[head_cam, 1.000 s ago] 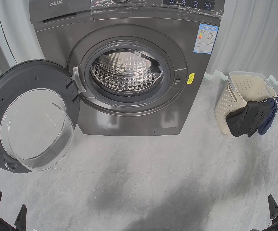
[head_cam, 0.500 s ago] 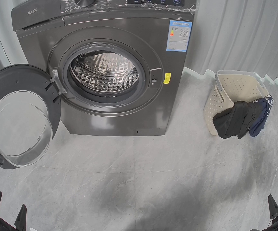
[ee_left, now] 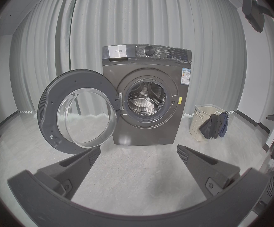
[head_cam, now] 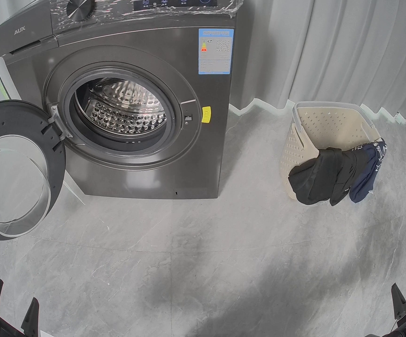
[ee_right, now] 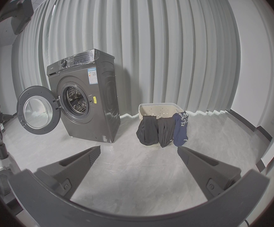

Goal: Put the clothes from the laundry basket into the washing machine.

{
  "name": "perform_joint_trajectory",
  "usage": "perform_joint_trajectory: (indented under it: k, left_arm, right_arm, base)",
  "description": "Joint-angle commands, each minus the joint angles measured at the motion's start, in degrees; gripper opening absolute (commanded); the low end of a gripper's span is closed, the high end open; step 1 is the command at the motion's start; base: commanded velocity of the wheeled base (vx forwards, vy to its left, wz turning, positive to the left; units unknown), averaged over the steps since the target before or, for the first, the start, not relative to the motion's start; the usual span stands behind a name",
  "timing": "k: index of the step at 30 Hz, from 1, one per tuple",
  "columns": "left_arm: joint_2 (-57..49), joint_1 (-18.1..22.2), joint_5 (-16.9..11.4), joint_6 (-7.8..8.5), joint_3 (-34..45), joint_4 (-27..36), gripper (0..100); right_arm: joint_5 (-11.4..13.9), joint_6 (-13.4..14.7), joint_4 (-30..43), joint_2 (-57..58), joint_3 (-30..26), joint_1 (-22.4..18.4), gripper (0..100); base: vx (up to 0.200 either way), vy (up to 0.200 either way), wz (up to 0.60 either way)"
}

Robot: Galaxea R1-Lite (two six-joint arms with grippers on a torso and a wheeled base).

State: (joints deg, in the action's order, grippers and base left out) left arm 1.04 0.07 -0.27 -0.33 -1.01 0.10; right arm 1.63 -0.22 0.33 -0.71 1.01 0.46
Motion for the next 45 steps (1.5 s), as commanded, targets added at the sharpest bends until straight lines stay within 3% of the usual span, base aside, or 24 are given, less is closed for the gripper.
perform_joint_trajectory:
  k: [1,18,27,45]
  left_arm:
    - [-1.0,0.0,0.0,-0.02,0.9,0.0,100]
    - [-1.0,0.0,0.0,-0.11,0.9,0.0,100]
    - [-1.0,0.0,0.1,-0.29,0.9,0.0,100]
    - [-1.0,0.0,0.1,-0.37,0.9,0.0,100]
  right_arm:
    - [0.0,0.0,0.0,0.7,-0.9,0.0,100]
    - [0.0,0.0,0.0,0.7,-0.9,0.0,100]
    - [0.0,0.0,0.0,0.7,-0.9,0.0,100]
    - [0.0,0.0,0.0,0.7,-0.9,0.0,100]
  base:
    - [0.000,0.000,0.00]
    - [0.176,0.000,0.00]
    - [0.000,0.000,0.00]
    - [0.000,-0.200,0.00]
